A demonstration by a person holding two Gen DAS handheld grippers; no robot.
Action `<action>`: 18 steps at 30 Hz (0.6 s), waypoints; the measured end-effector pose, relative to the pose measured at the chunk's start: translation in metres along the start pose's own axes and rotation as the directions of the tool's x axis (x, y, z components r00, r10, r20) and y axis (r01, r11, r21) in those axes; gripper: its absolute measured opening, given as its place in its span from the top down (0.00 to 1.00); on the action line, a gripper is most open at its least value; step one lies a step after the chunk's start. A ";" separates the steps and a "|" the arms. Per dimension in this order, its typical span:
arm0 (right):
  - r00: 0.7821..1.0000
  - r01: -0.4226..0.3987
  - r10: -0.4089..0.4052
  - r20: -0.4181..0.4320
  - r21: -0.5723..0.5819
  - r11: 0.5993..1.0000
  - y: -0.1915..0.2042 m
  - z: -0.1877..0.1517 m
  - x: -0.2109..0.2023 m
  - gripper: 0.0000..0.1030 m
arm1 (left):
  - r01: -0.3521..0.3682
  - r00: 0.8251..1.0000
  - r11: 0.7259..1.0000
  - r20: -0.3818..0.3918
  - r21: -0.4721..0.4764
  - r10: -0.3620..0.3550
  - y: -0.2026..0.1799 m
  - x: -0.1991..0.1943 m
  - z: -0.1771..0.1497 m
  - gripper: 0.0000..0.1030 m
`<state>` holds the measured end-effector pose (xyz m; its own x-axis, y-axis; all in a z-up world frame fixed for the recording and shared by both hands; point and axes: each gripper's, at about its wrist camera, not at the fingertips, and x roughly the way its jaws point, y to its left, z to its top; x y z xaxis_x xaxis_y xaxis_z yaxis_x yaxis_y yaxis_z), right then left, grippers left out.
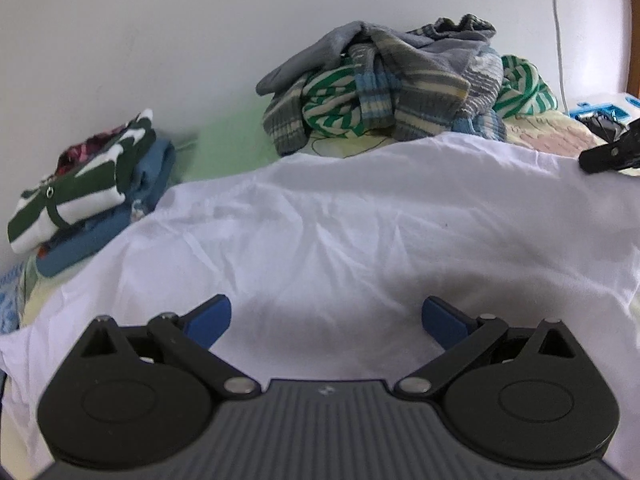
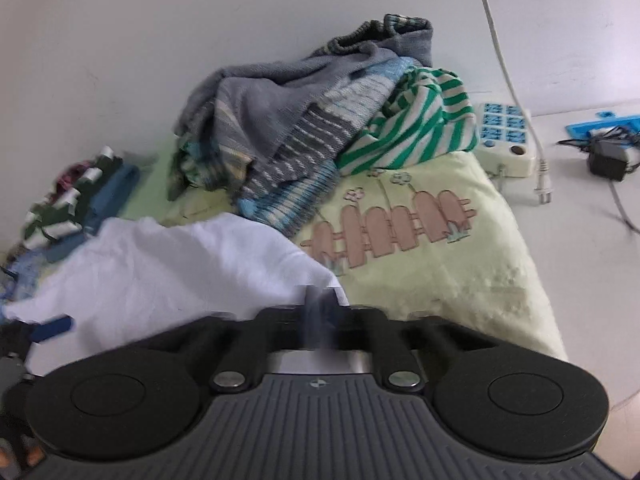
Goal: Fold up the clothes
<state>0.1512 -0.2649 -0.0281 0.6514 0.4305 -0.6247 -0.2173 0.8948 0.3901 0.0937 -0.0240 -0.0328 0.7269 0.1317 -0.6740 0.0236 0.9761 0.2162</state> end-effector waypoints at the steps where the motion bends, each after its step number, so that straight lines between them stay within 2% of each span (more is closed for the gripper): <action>1: 1.000 -0.002 0.002 0.021 0.019 1.000 -0.001 0.002 -0.005 0.97 | 0.004 1.000 1.000 0.003 -0.005 -0.004 -0.001 0.000 0.003 0.02; 3: 0.999 -0.028 0.027 0.042 0.018 0.999 -0.001 0.004 -0.013 0.97 | 0.010 1.000 1.000 0.005 0.004 -0.010 -0.006 0.001 0.009 0.01; 4: 0.999 -0.017 0.017 0.039 0.010 1.000 0.000 0.004 -0.015 0.93 | 0.014 1.000 1.000 0.004 0.011 -0.014 -0.009 0.002 0.012 0.01; 5: 0.999 -0.002 0.002 0.036 0.002 1.000 0.000 0.003 -0.016 0.77 | 0.018 1.000 1.000 0.001 0.019 -0.018 -0.012 0.003 0.014 0.01; 7: 0.998 0.049 -0.049 0.043 -0.006 0.999 -0.002 0.001 -0.019 0.52 | 0.013 1.000 0.999 -0.010 0.031 -0.013 -0.017 0.007 0.016 0.01; 9: 0.996 0.081 -0.081 0.037 -0.005 0.997 -0.008 -0.001 -0.022 0.52 | 0.011 1.000 1.000 -0.009 0.025 -0.011 -0.016 0.004 0.015 0.01; 13: 0.999 0.038 -0.037 -0.036 0.034 0.999 -0.019 -0.012 -0.024 0.53 | 0.012 1.000 0.999 -0.019 -0.037 -0.013 0.001 -0.005 0.011 0.01; 15: 0.998 0.016 -0.014 -0.054 0.043 0.999 -0.017 -0.019 -0.022 0.57 | 0.010 0.999 0.997 -0.038 -0.077 -0.013 0.013 -0.006 0.010 0.01; 16: 0.998 0.006 -0.003 -0.062 0.047 0.999 -0.016 -0.022 -0.021 0.65 | 0.008 0.999 0.996 -0.045 -0.092 -0.013 0.019 -0.007 0.010 0.01; 17: 0.998 0.013 -0.011 -0.059 0.043 0.999 -0.013 -0.025 -0.019 0.83 | 0.007 0.999 0.994 -0.052 -0.107 -0.012 0.024 -0.008 0.009 0.01; 18: 0.998 0.025 -0.023 -0.054 0.037 0.999 -0.010 -0.025 -0.018 0.89 | 0.002 0.998 0.993 -0.059 -0.115 -0.009 0.029 -0.009 0.010 0.01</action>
<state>0.1231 -0.2785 -0.0379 0.6163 0.4158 -0.6688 -0.1737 0.9001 0.3995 0.0945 0.0016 -0.0137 0.6848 0.1329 -0.7165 -0.0541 0.9898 0.1319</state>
